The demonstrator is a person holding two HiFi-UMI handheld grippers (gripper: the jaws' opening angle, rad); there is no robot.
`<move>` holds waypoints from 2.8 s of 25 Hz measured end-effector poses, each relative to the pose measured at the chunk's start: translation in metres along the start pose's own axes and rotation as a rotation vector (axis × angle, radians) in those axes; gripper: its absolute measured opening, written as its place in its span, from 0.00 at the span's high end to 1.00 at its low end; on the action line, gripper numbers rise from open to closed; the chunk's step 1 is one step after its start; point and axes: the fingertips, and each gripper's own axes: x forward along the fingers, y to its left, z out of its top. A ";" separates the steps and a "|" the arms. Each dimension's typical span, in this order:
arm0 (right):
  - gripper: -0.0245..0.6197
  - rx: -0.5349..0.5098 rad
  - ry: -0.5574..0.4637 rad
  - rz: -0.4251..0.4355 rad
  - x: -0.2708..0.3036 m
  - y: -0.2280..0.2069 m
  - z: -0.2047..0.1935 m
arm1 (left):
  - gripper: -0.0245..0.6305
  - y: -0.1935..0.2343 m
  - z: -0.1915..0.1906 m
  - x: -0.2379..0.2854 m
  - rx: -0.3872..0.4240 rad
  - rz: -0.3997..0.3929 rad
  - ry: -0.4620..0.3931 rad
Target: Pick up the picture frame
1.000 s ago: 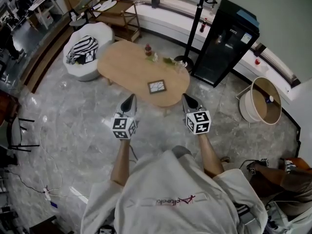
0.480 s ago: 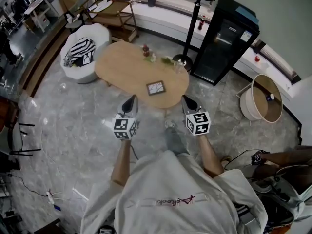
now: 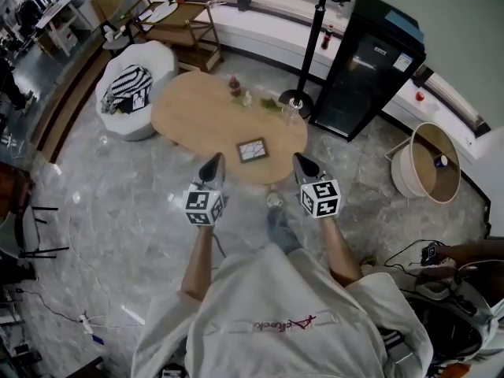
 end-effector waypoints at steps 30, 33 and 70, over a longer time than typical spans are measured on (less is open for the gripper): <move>0.95 -0.042 0.009 0.121 0.190 -0.119 0.080 | 0.96 0.091 0.053 0.190 0.001 0.130 -0.011; 0.95 -0.047 0.005 0.139 0.204 -0.123 0.086 | 0.96 0.097 0.057 0.202 0.004 0.139 -0.010; 0.95 0.015 0.154 0.160 0.324 -0.124 0.046 | 0.96 0.187 -0.025 0.259 -0.117 0.172 0.149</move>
